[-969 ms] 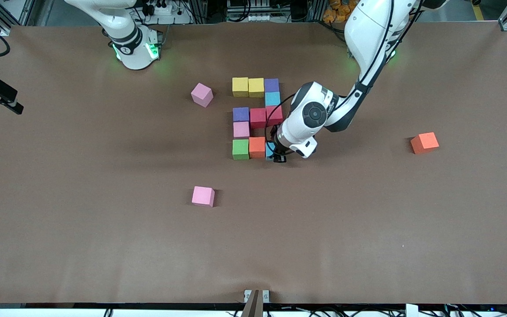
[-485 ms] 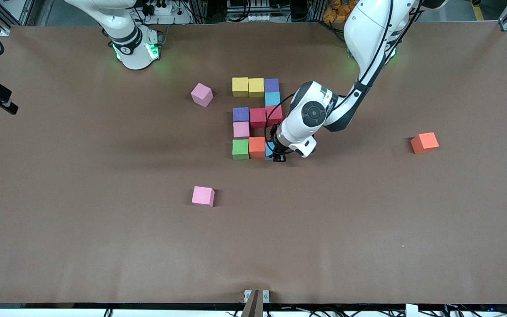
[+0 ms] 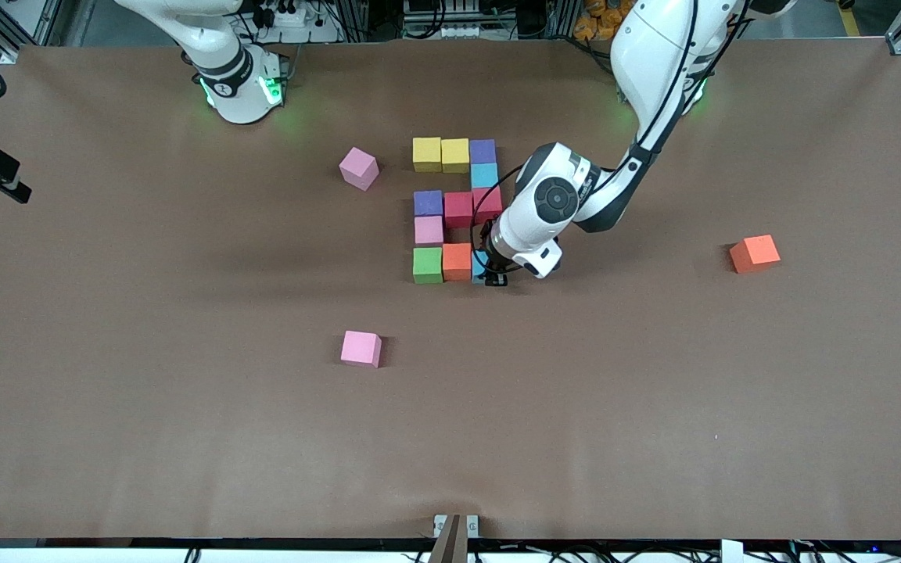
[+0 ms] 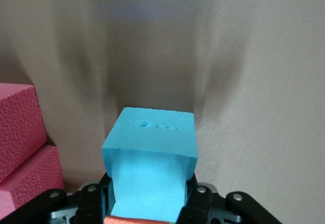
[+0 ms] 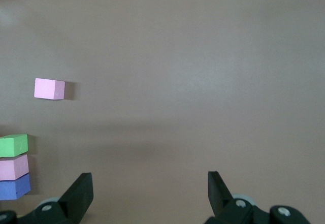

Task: Form number 2 with 11 blocks
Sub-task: 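Lower the blue cube onto the orange cube with the left gripper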

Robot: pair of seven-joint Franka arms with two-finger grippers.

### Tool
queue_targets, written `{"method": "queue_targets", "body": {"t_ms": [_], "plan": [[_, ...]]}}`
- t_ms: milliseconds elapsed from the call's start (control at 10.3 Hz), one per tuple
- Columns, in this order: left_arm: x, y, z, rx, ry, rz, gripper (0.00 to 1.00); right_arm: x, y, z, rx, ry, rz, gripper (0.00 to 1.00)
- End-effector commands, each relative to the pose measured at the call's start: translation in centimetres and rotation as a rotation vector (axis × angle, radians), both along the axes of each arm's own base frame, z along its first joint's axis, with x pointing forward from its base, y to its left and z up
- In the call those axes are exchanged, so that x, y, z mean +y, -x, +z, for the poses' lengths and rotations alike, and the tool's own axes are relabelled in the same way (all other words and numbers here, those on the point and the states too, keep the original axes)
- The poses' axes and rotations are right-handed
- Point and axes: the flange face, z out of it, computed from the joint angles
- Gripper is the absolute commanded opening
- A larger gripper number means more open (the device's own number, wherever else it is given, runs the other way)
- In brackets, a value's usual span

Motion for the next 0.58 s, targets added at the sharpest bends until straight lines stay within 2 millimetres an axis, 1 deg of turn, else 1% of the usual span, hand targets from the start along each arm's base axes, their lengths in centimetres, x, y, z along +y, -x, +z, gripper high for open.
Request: {"method": "queue_targets", "body": {"t_ms": [0,194,291,388,485], "plan": [[0.7,2.01,-2.08,0.033,-0.05,-0.003,0.33,-0.36,0.0,0.49,0.002,-0.012,-0.01,1.0],[0.22,2.46,-2.1,0.033,-0.051,-0.011,0.35,-0.44,0.01,0.49,0.002,-0.012,-0.01,1.0],[0.12,2.47,-2.03,0.032,-0.049,-0.01,0.41,-0.36,0.0,0.49,0.002,-0.012,-0.008,1.0],[0.06,2.56,-2.13,0.033,-0.051,-0.014,0.64,-0.27,-0.01,0.49,0.002,-0.012,-0.007,1.0],[0.07,2.61,-2.16,0.037,-0.052,-0.013,1.0,-0.27,-0.01,0.49,0.002,-0.012,-0.007,1.0]]}}
